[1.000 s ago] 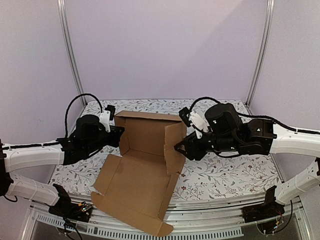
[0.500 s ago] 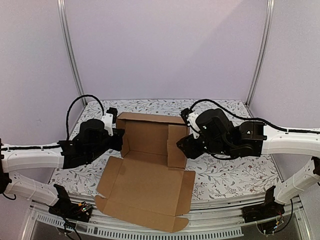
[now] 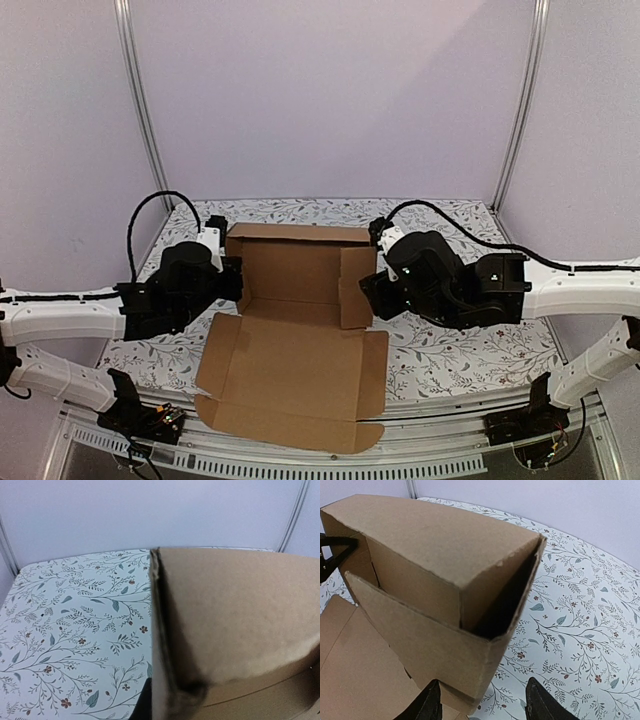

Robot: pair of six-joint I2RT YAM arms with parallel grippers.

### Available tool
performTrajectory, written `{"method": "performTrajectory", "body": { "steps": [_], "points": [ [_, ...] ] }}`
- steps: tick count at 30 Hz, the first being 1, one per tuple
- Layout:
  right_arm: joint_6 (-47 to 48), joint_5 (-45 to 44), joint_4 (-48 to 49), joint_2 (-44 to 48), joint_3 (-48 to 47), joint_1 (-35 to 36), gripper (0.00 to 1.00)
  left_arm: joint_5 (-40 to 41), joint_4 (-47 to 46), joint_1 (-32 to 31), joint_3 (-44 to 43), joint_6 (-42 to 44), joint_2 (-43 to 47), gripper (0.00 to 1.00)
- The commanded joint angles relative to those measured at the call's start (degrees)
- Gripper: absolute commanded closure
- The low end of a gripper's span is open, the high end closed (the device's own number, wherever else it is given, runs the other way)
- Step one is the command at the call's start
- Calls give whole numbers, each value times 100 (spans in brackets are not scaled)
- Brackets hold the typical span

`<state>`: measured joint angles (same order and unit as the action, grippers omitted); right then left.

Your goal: Fold the paper box

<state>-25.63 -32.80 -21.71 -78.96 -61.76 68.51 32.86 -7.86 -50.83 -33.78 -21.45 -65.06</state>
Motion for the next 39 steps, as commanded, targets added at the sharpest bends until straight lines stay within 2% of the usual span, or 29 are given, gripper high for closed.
{"method": "performTrajectory", "body": {
  "steps": [1,14,19,22,29,39],
  "points": [
    [-167,-561,140,89,247,22,44,319,12,-271,66,-257,181,100],
    [-331,-297,1392,93,676,29,40,1613,458,-962,7,-955,8,100],
    [-261,-107,1592,50,708,26,37,1895,606,-1115,-84,-1119,-131,100],
    [-255,-41,1675,55,756,24,30,2072,708,-1156,-120,-1180,-156,100],
    [-308,-219,1790,-33,927,23,27,2143,768,-1199,-129,-1264,-89,100],
    [-250,91,2369,-384,1017,25,26,2324,1196,-1250,-142,-1604,-212,100]
  ]
}}
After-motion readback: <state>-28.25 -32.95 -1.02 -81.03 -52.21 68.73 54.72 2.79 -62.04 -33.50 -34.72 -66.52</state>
